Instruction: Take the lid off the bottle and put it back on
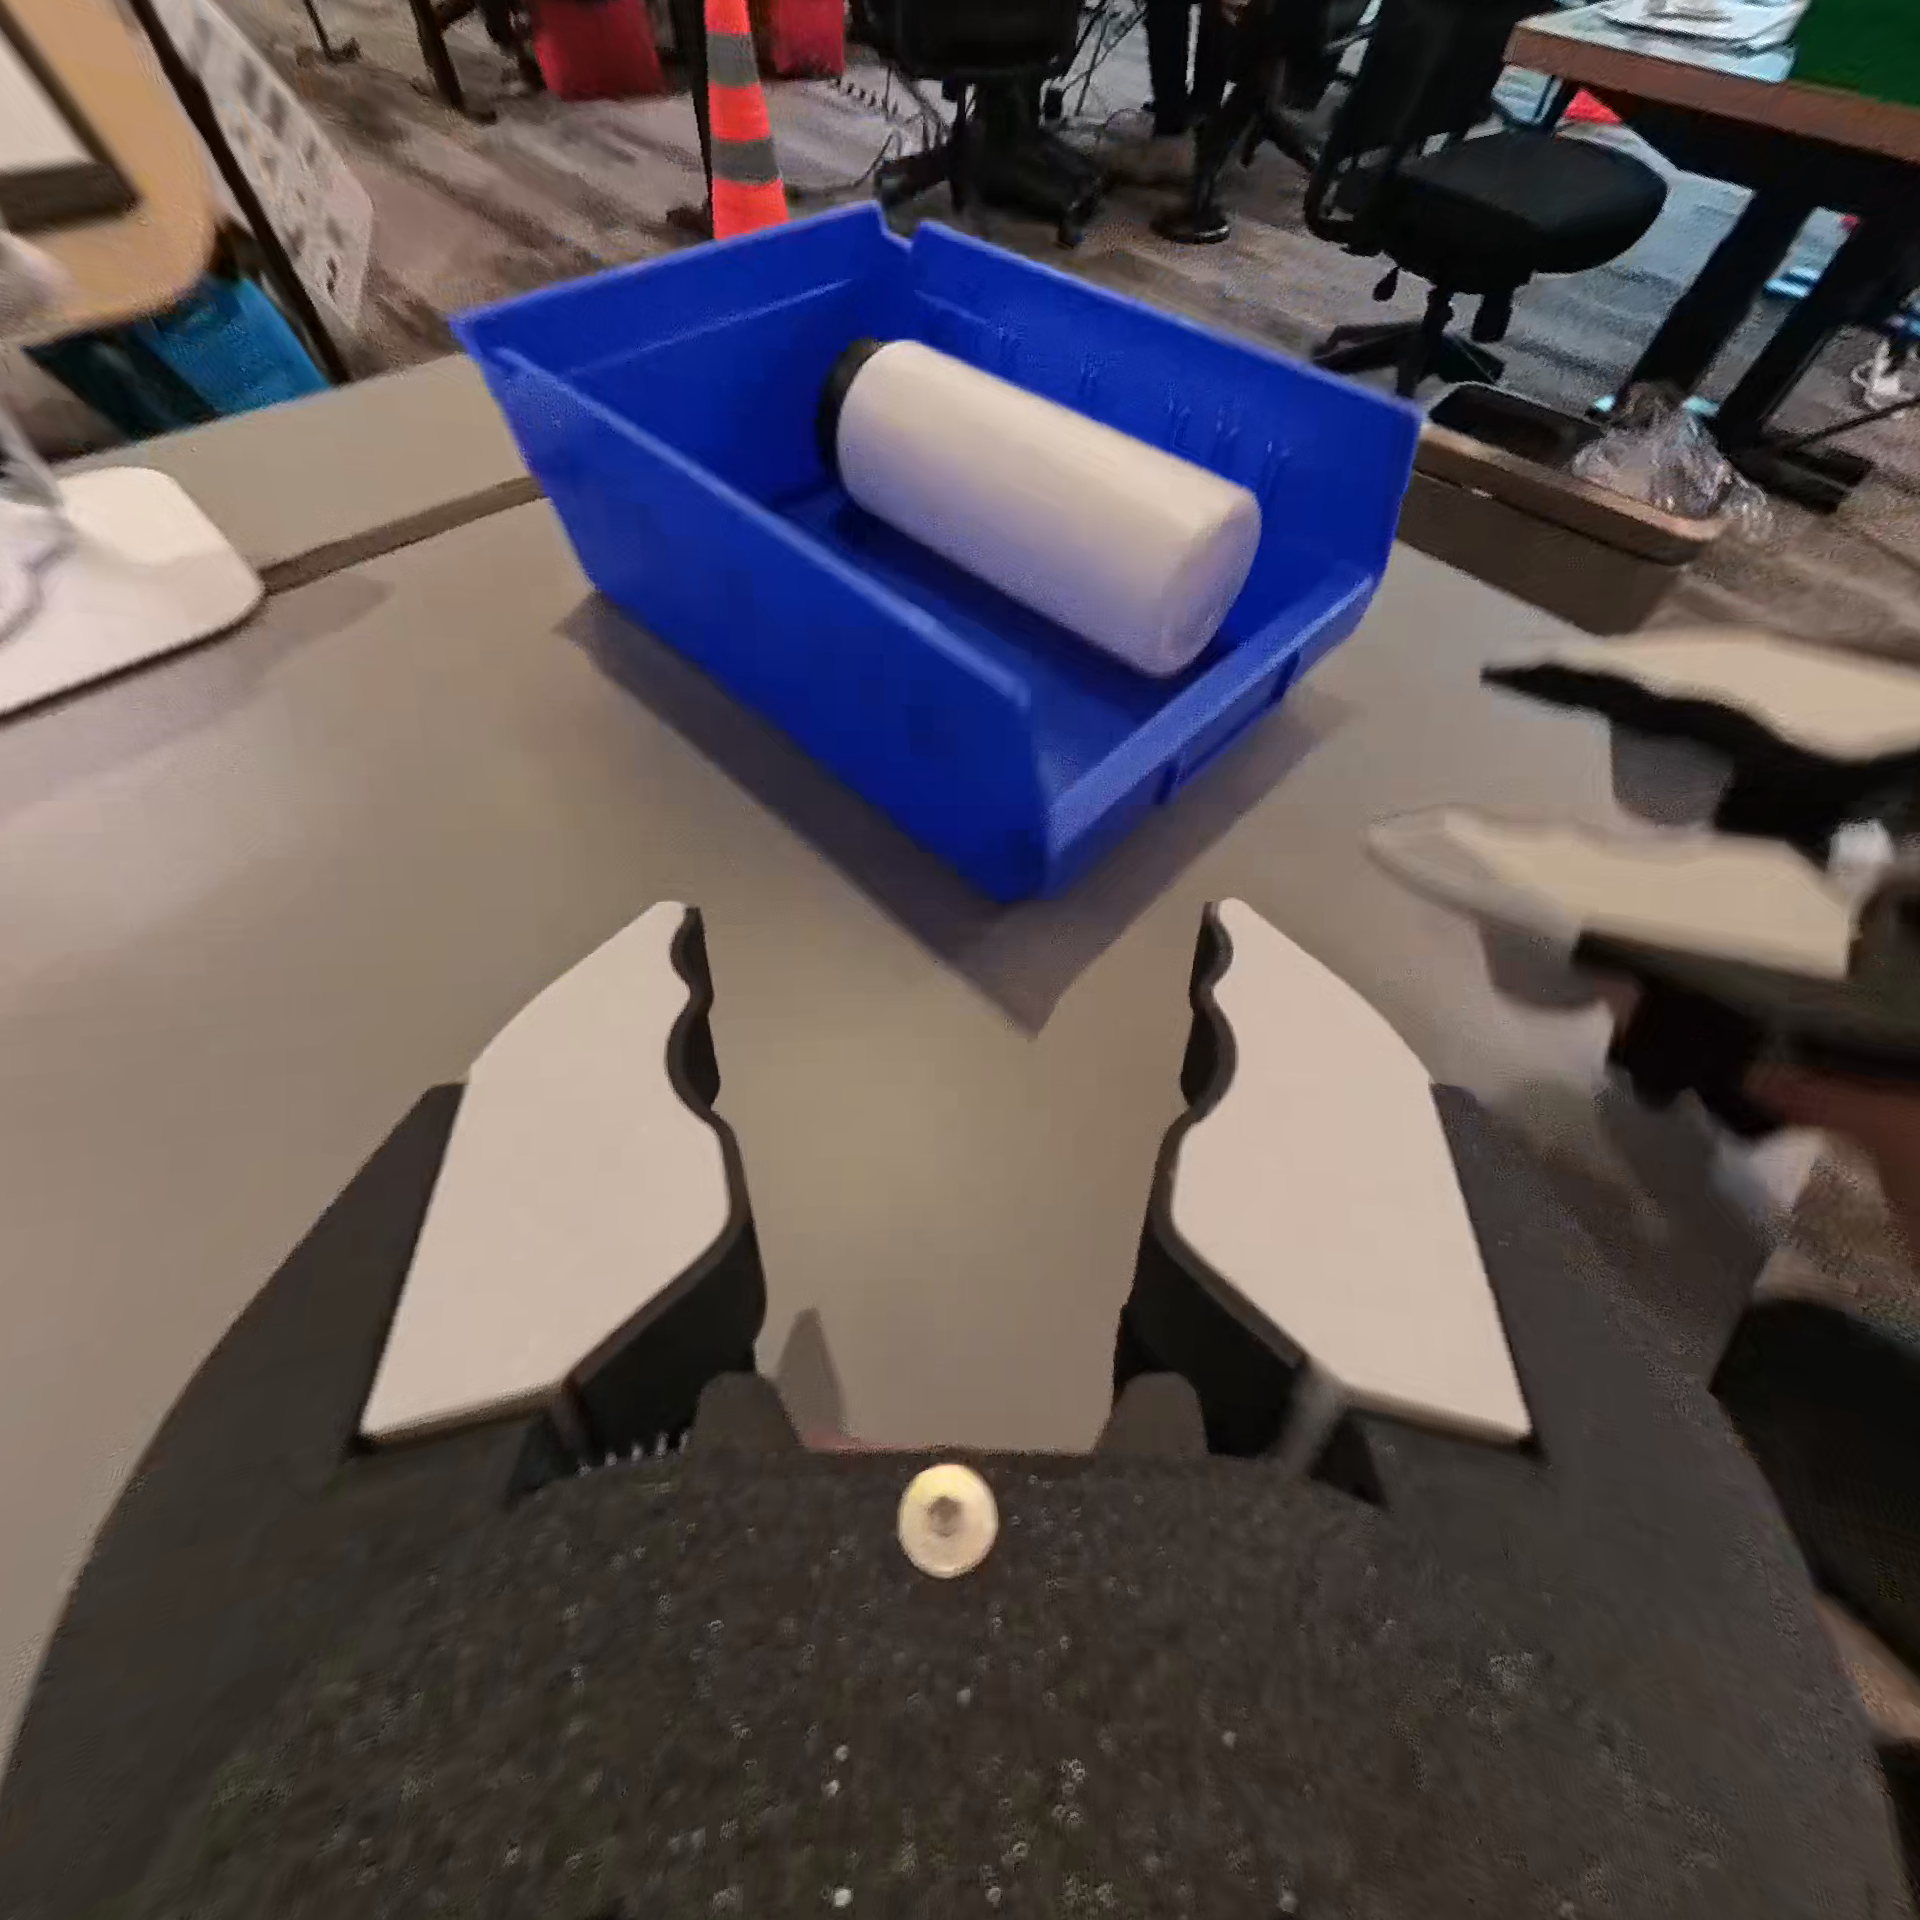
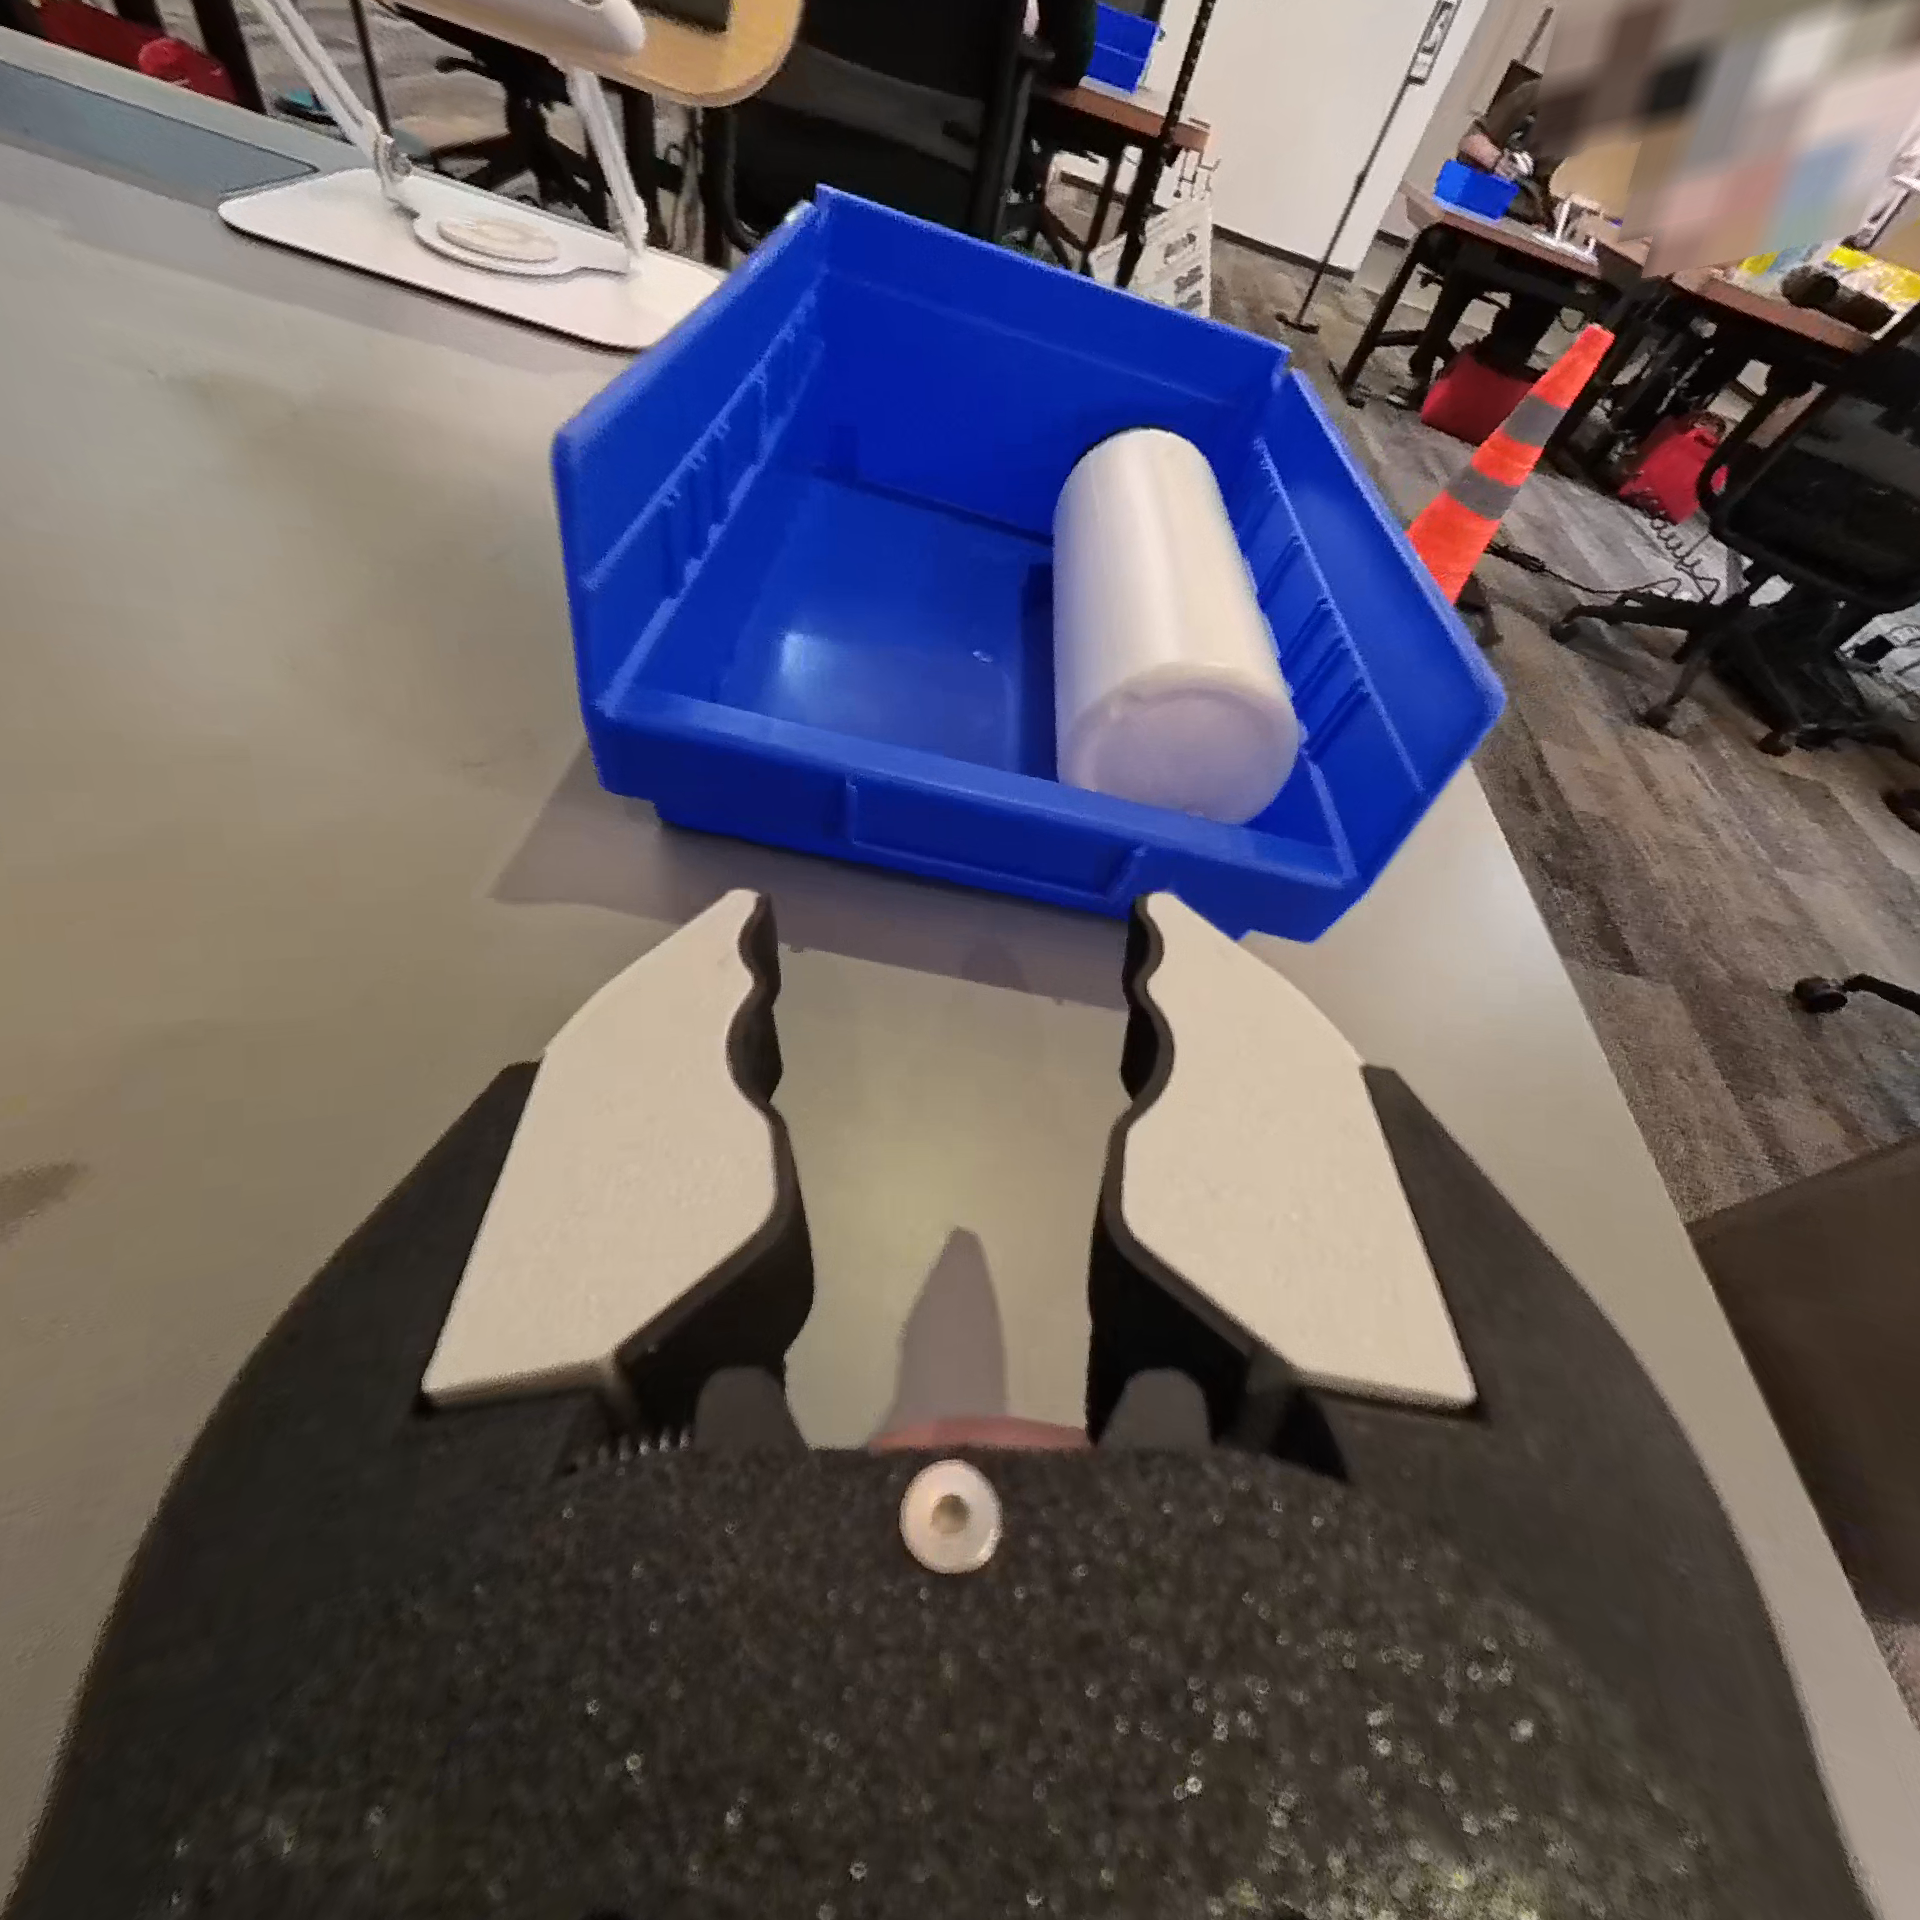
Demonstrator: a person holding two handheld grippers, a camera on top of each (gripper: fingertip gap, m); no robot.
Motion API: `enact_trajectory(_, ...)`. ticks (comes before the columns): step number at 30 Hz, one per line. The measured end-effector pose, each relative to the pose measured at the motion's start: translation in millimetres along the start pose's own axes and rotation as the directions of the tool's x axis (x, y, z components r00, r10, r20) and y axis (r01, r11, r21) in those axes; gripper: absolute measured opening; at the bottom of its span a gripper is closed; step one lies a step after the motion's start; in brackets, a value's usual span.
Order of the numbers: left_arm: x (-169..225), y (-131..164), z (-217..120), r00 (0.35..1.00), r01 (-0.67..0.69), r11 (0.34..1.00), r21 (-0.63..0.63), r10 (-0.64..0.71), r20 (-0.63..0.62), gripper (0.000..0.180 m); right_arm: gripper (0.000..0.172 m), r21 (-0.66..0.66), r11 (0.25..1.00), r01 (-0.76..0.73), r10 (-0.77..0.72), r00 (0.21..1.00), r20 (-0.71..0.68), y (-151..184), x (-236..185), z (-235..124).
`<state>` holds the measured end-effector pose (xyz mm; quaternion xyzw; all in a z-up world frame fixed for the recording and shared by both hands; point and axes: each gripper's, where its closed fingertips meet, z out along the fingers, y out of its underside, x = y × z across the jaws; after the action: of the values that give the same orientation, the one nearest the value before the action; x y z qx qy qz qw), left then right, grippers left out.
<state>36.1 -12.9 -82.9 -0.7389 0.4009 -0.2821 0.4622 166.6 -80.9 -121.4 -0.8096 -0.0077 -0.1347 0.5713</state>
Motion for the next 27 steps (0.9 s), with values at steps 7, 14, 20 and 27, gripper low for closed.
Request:
enact_trajectory(7, 22, -15, 96, 0.987, 0.121, 0.991, -0.059, -0.114, 0.112, 0.074, 0.065, -0.037, 0.997, -0.065, 0.064, 0.998, -0.024, 13, 16, -1)
enact_trajectory(14, -49, -7, 85, 0.921, 0.241, 0.97, -0.009, -0.226, 0.316, 0.008, 0.072, -0.079, 0.992, -0.097, 0.09, 0.993, -0.082, 17, 21, 0)
enact_trajectory(20, -65, 6, 56, 0.917, 0.262, 0.965, 0.029, -0.258, 0.303, 0.004, 0.074, -0.113, 0.972, -0.207, 0.188, 0.969, -0.159, 14, 16, 18)
enact_trajectory(27, -59, 16, 31, 0.935, 0.239, 0.971, 0.02, -0.236, 0.267, 0.003, 0.013, -0.064, 0.979, -0.196, 0.174, 0.952, -0.252, 5, 17, 25)
